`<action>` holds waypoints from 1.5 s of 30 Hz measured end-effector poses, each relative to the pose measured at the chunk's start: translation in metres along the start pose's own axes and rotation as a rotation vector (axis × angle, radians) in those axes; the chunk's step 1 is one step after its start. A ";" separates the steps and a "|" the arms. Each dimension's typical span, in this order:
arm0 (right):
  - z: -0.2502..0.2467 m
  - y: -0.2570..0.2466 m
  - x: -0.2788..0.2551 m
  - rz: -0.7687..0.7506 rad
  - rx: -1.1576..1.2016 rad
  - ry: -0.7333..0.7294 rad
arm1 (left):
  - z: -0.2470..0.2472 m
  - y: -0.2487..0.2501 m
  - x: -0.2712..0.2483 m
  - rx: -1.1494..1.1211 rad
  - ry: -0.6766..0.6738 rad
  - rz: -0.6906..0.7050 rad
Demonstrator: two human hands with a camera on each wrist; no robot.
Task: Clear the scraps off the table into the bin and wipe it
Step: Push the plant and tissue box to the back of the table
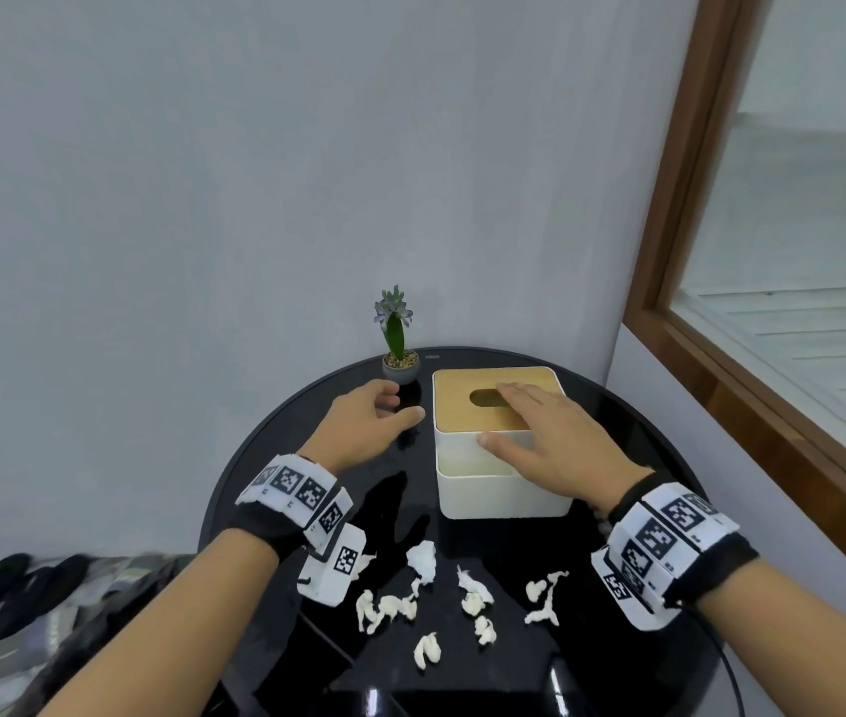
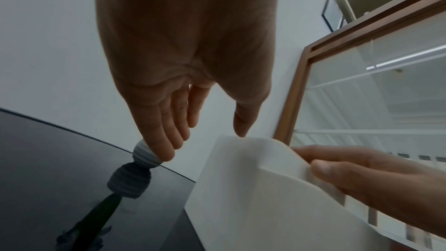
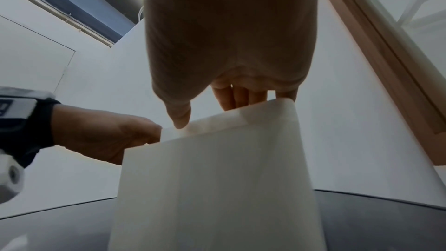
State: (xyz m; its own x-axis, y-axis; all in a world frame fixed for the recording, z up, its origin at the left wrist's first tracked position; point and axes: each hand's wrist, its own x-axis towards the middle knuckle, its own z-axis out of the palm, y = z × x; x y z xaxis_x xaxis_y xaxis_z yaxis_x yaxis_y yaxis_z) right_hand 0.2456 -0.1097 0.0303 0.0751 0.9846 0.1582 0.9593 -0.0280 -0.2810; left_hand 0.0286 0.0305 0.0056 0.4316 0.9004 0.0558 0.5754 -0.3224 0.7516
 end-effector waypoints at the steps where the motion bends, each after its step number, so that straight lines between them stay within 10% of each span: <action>1: 0.000 0.000 -0.002 0.000 0.000 0.001 | 0.001 0.004 -0.007 0.000 -0.006 0.013; 27: 0.004 0.037 -0.047 0.279 0.270 -0.016 | 0.038 0.035 -0.059 0.059 -0.106 0.099; 45: 0.002 0.062 0.027 0.262 0.360 0.023 | 0.039 0.034 0.016 0.092 -0.086 0.103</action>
State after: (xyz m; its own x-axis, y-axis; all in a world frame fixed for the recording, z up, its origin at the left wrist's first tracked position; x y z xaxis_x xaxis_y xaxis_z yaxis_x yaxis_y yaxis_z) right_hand 0.3063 -0.0841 0.0156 0.3135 0.9478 0.0577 0.7513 -0.2104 -0.6256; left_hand 0.0821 0.0222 0.0067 0.5474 0.8339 0.0699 0.5843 -0.4407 0.6815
